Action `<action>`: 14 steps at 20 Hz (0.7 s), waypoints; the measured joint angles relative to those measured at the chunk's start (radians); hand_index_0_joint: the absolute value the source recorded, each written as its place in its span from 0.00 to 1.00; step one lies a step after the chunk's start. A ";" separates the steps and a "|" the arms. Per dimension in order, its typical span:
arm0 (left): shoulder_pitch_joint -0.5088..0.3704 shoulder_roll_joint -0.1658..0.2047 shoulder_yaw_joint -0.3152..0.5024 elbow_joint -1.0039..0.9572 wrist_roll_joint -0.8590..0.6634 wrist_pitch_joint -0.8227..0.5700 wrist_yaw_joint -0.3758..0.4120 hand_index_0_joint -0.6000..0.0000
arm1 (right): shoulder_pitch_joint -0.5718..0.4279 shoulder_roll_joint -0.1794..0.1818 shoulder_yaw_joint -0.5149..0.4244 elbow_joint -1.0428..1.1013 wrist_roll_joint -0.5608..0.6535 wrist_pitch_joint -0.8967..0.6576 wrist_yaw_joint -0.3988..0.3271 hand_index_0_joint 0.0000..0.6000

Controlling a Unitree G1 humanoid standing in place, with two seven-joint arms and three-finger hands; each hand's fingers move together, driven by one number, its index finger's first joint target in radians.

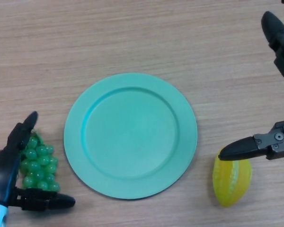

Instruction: Pick up the green grapes and place it on the plate

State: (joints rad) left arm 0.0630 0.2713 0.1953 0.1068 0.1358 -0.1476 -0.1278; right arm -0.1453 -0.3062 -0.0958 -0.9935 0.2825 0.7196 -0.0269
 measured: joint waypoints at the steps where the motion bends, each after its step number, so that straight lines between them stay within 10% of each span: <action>1: 0.012 0.000 0.005 -0.003 -0.002 -0.004 0.003 0.01 | 0.002 -0.001 -0.004 0.000 0.004 0.000 0.000 0.00; 14: 0.061 -0.032 0.113 -0.257 -0.099 0.083 0.060 0.00 | 0.019 -0.046 -0.026 0.000 0.084 0.000 -0.042 0.00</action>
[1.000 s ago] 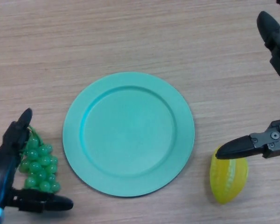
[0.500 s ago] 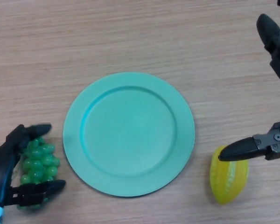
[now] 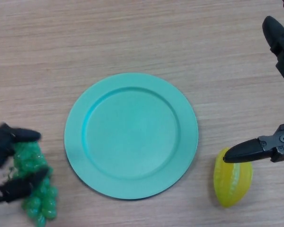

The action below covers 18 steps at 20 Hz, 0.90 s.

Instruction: Pick up the green grapes and place it on the plate

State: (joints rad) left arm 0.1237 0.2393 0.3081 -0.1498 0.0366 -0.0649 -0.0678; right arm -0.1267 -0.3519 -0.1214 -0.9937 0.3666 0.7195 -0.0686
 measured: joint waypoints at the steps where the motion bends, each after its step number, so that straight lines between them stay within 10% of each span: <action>1: -0.003 0.000 0.018 -0.081 0.037 -0.004 0.008 0.00 | 0.000 0.000 0.000 0.000 0.000 0.000 0.000 0.00; 5: -0.054 0.006 -0.040 -0.257 0.269 -0.035 0.020 0.00 | -0.003 0.007 0.000 0.000 -0.001 0.000 0.000 0.00; 13: -0.122 0.005 -0.139 -0.479 0.190 0.222 -0.079 0.00 | -0.022 0.027 -0.060 0.001 -0.006 0.000 0.029 0.00; 14: -0.144 0.003 -0.132 -0.485 0.111 0.274 -0.078 0.08 | -0.023 0.027 -0.060 0.003 -0.006 0.000 0.029 0.00; 18: -0.151 0.002 -0.130 -0.503 0.035 0.305 -0.053 0.92 | -0.026 0.029 -0.057 0.006 -0.010 0.000 0.040 0.00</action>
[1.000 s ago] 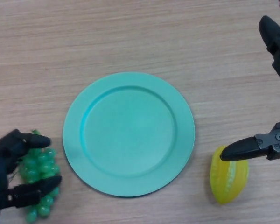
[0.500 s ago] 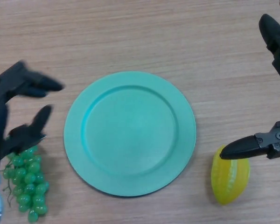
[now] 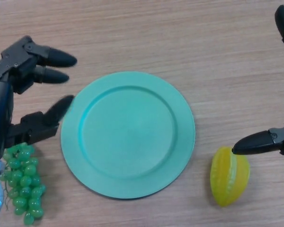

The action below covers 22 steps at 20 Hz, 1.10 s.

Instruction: Pick up the green grapes and place it on the plate

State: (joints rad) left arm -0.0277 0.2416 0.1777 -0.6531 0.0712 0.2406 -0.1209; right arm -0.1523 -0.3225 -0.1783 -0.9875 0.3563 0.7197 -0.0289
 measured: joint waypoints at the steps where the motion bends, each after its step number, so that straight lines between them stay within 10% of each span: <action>1: 0.019 0.000 0.002 -0.025 -0.045 0.053 0.023 1.00 | -0.007 0.005 0.001 0.003 0.000 0.001 0.000 0.00; 8: 0.066 0.001 0.083 -0.055 -0.079 0.241 0.020 1.00 | -0.071 0.004 0.028 0.004 0.002 0.041 -0.020 0.00; 22: 0.225 -0.029 0.166 0.283 0.287 0.021 -0.125 1.00 | -0.085 0.026 0.095 0.037 0.001 0.042 -0.020 0.00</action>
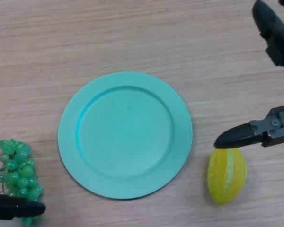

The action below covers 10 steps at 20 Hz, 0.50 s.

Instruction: Pick up the green grapes and place it on the plate

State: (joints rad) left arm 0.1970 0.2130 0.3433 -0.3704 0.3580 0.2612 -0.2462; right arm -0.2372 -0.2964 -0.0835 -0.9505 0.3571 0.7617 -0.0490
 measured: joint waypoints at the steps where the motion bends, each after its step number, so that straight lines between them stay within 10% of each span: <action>1: 0.003 -0.003 -0.006 0.016 0.020 -0.011 0.000 1.00 | 0.000 0.001 0.007 0.001 0.000 0.000 0.001 0.00; 10: 0.045 0.008 -0.026 0.145 0.246 -0.162 0.000 1.00 | -0.003 0.003 0.011 0.009 -0.020 0.000 0.009 0.00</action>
State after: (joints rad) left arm 0.2418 0.2210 0.3177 -0.2257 0.6035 0.0996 -0.2465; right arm -0.2407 -0.2931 -0.0726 -0.9410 0.3369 0.7617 -0.0398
